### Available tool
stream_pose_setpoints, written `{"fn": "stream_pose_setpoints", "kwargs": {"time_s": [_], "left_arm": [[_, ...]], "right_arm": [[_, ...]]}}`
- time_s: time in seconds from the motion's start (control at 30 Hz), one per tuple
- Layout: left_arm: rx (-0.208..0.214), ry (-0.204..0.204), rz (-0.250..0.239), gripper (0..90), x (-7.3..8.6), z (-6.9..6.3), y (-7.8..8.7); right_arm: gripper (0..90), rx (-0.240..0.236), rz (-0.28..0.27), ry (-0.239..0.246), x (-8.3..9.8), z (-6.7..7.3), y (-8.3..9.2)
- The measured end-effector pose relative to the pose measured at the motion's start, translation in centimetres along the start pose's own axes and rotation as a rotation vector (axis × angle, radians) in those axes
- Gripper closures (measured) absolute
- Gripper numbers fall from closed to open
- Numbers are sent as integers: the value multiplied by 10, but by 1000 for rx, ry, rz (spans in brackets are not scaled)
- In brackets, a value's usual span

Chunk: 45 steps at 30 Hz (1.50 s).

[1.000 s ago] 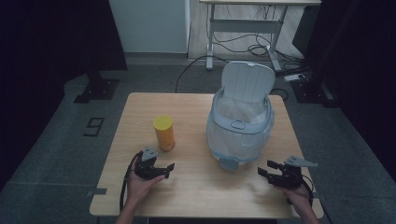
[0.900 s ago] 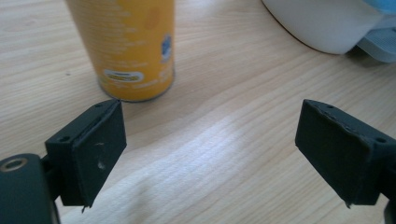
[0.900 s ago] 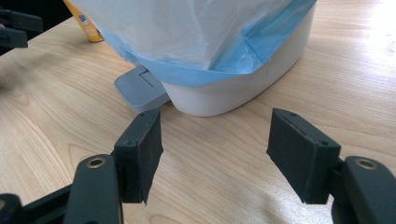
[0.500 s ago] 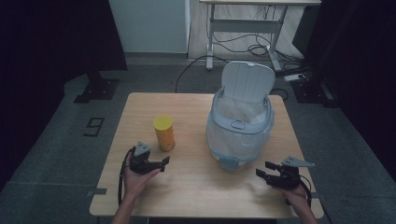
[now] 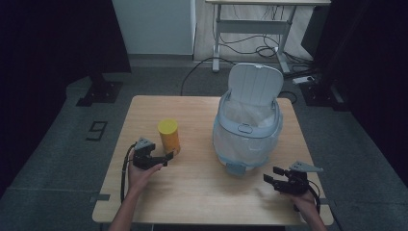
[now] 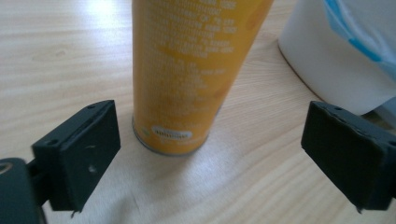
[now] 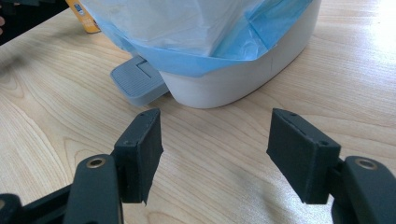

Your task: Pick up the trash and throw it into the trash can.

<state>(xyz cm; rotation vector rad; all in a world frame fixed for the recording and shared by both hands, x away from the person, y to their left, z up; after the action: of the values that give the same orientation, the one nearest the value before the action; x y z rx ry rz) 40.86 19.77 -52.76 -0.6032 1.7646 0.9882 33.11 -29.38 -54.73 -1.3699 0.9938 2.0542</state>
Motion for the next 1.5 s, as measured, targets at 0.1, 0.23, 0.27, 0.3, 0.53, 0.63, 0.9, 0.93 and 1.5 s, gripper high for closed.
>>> {"fn": "stream_pose_setpoints", "kwargs": {"time_s": [0.1, 0.23, 0.27, 0.3, 0.53, 0.63, 0.9, 0.93, 1.5], "left_arm": [[-5, 5, -6, 25, -1, 3, -7], [-16, -1, -6, 24, -1, 7, -18], [-15, 4, -11, 30, 0, 8, -20], [-16, 15, -13, 32, 0, 10, -22], [-27, 23, -11, 44, 6, 15, -32], [-25, 13, -17, 50, 6, 13, -34], [-16, 10, -18, 94, 0, 9, -45], [-21, 8, -24, 100, -3, 8, -47], [-54, 9, -46, 227, -4, 3, -52]], "right_arm": [[346, 3, 3, 0, 1, -1, -1], [347, 7, 10, 1, 1, -2, -2], [347, 7, 11, 0, 2, -2, -2], [347, 8, 11, 1, 2, -2, -2], [354, 36, 6, 6, 1, -6, -1], [355, 43, 2, 5, 1, -7, 1], [355, 47, 6, 5, 2, -7, 2], [355, 48, 6, 5, 1, -7, 2], [359, 70, -11, -3, 0, -11, 7]]}}
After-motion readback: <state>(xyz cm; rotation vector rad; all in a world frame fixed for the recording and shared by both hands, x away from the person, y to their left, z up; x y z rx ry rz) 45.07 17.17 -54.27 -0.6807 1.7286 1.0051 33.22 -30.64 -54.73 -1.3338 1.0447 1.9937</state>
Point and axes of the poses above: each handheld gripper's, and its own axes: y roughly backward along the jaws, x roughly out of its underside, z roughly to its left, the point moved 3 cm from there along -y, roughly forward along the jaws, and after that the axes turned 12 degrees about -z, right-handed, at the moved point
